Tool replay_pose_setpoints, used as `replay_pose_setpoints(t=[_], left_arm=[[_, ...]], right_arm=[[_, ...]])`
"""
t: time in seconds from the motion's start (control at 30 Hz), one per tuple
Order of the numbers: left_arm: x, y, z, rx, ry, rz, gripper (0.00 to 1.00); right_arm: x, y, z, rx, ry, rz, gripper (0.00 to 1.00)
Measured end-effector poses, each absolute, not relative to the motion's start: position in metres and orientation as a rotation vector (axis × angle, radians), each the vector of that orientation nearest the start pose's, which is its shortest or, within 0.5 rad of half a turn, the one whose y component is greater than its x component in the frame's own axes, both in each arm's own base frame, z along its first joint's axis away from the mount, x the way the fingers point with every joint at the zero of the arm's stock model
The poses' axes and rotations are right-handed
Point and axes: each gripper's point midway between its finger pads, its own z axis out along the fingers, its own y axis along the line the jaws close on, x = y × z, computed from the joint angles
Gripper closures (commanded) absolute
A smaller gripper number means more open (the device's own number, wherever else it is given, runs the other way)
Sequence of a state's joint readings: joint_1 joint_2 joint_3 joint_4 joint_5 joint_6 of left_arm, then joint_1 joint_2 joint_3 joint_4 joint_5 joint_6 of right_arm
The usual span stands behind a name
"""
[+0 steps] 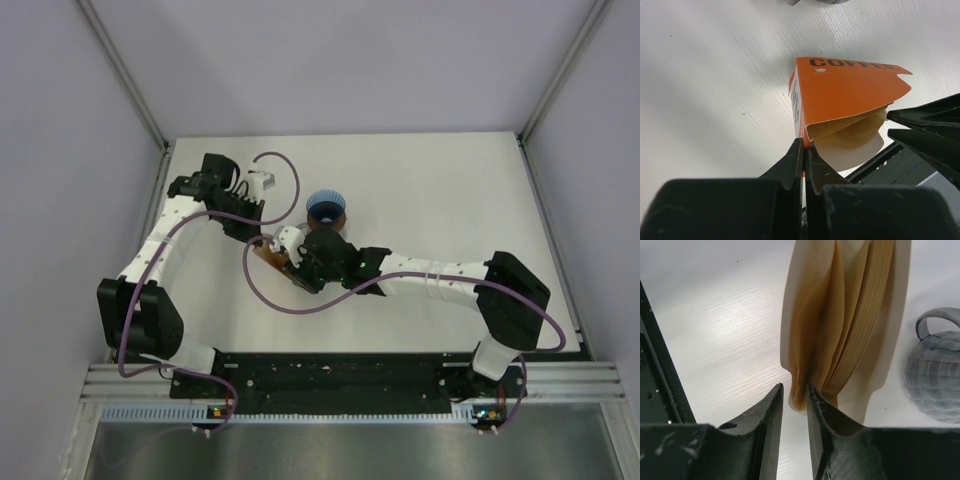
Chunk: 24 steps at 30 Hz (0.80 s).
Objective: Place the coffee filter in the dripper
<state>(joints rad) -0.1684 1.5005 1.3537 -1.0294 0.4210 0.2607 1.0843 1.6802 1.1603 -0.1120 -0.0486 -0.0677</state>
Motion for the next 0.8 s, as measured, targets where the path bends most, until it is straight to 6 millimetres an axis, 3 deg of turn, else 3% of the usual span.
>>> replay_pose_setpoints(t=[0.3,0.8], left_arm=[[0.292,-0.113,0.165,0.686,2.594,-0.547,1.00],[0.292,-0.113,0.165,0.686,2.594,-0.547,1.00]], right_arm=[[0.212,0.421,0.126,-1.271,1.881,0.635,0.84],[0.223,0.425,0.117,-1.261,1.909,0.575,0.86]])
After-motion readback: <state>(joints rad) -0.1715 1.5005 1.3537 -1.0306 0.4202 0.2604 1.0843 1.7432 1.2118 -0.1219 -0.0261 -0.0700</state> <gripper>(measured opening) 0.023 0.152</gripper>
